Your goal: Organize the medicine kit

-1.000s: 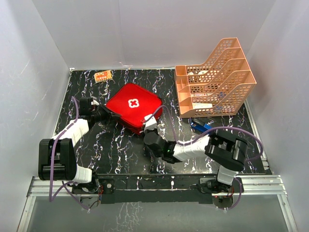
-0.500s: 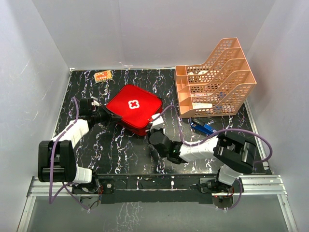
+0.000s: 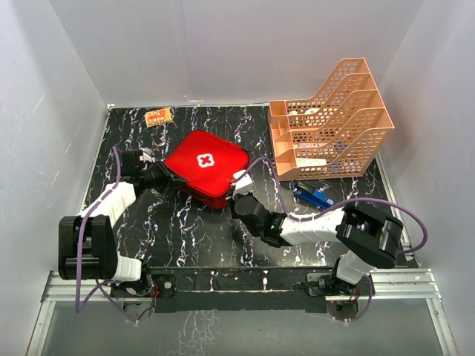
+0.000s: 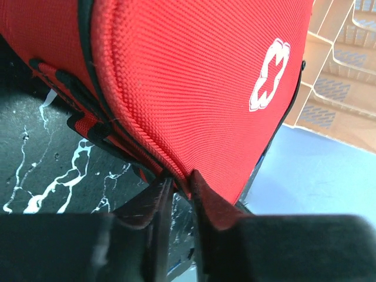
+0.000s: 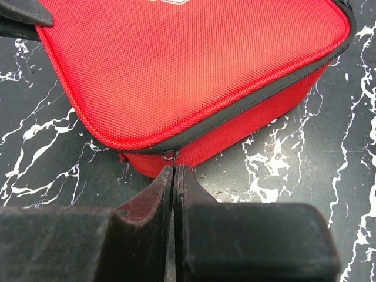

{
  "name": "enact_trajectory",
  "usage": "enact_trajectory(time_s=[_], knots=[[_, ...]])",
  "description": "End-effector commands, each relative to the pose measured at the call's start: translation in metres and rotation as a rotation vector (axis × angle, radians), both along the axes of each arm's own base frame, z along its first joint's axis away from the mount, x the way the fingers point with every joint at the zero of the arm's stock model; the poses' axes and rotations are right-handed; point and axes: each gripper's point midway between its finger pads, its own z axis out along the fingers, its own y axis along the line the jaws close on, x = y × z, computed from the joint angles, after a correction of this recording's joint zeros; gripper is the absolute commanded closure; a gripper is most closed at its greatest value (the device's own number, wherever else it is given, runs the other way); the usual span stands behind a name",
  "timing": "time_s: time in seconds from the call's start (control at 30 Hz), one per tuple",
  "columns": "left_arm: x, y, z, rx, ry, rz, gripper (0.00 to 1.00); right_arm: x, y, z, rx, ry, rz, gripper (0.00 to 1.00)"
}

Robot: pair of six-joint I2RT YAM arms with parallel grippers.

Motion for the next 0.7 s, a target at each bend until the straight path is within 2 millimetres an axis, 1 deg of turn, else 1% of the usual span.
enact_trajectory(time_s=[0.0,0.07,0.1,0.13,0.23,0.37,0.5,0.53,0.6,0.67], knots=[[0.017,0.013,0.034,0.035,-0.173,-0.022,0.76,0.018,-0.009,0.025,-0.059,-0.057,-0.062,1.0],[0.009,0.009,0.034,0.017,-0.166,-0.044,0.62,0.016,0.004,0.032,-0.045,-0.064,-0.028,1.0],[0.005,0.008,0.035,0.015,-0.168,-0.051,0.57,0.015,0.011,0.036,-0.038,-0.068,-0.011,1.0],[0.001,0.008,0.035,0.015,-0.165,-0.057,0.53,0.014,0.017,0.04,-0.033,-0.074,0.004,1.0],[-0.009,0.007,0.033,0.015,-0.16,-0.068,0.46,0.013,0.035,0.049,-0.019,-0.096,0.042,1.0],[-0.019,0.002,0.035,-0.009,-0.166,-0.082,0.41,0.008,0.065,0.057,0.004,-0.106,0.116,1.0],[-0.028,-0.005,0.033,-0.062,-0.154,-0.105,0.4,0.002,0.092,0.058,0.017,-0.118,0.165,1.0],[-0.029,-0.006,0.032,-0.07,-0.15,-0.105,0.39,0.002,0.099,0.064,0.035,-0.122,0.172,1.0],[-0.031,-0.007,0.028,-0.08,-0.134,-0.1,0.39,0.001,0.11,0.056,0.036,-0.114,0.184,1.0],[-0.033,-0.007,0.024,-0.091,-0.123,-0.094,0.39,0.001,0.117,0.056,0.053,-0.113,0.182,1.0]])
